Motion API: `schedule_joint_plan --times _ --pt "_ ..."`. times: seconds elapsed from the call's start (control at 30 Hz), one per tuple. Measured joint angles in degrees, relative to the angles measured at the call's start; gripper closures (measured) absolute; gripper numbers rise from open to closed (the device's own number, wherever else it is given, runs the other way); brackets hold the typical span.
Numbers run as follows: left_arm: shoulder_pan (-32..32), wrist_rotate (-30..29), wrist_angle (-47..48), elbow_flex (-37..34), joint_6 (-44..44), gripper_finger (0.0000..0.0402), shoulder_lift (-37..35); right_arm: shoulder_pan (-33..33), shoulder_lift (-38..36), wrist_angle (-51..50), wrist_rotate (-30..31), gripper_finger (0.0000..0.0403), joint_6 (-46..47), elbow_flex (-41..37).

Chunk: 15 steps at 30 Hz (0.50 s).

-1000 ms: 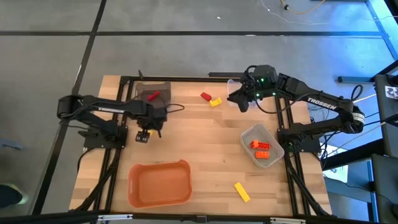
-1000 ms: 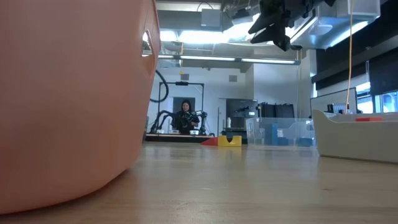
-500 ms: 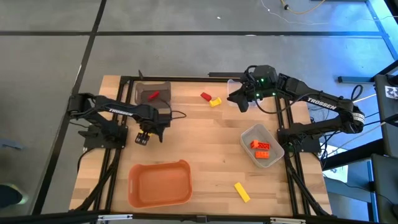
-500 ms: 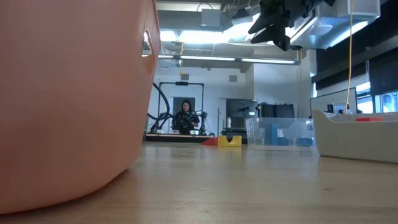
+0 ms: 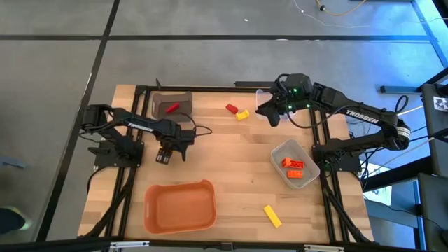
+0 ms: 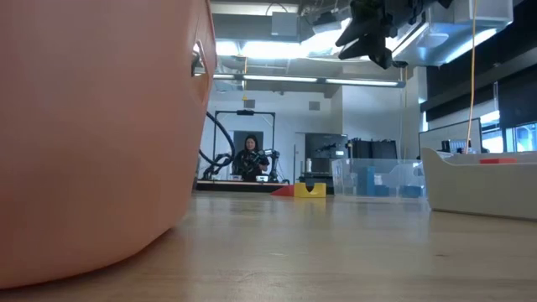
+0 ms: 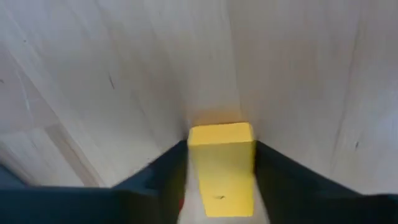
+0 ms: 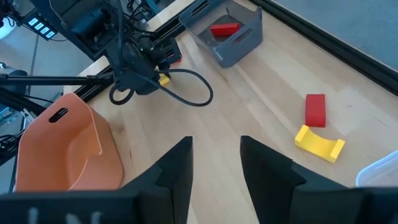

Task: Sort & place blocks by color
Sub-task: Put the middle yellow block into the orange bin

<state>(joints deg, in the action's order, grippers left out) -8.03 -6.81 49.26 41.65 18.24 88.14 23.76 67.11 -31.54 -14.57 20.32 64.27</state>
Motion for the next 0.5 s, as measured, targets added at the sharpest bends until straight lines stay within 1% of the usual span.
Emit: schedule_joint_plan --times 0.07,0.2,0.27,0.37,0.5 --pt "0.0 -0.15 -0.26 0.09 -1.84 0.0289 -0.1 0.01 0.0 -0.3 0.0 0.0269 -0.07 0.0" --pt "-0.04 1.23 -1.09 1.58 -5.79 0.0292 -1.1 -0.01 0.0 -0.48 -0.6 0.0269 -2.0 0.0" --pt "-0.02 1.86 -1.0 3.3 -7.33 0.0292 -2.84 0.01 0.02 -0.5 -1.3 0.0269 -3.49 0.0" --pt "-0.04 1.82 -1.45 7.15 -9.36 0.0292 -5.94 0.01 0.02 -0.51 -1.49 0.0269 -6.12 0.0" --pt "-0.09 1.33 -5.07 13.61 -13.92 0.0292 -10.22 0.01 0.02 -0.49 -2.64 0.0269 -9.11 0.0"
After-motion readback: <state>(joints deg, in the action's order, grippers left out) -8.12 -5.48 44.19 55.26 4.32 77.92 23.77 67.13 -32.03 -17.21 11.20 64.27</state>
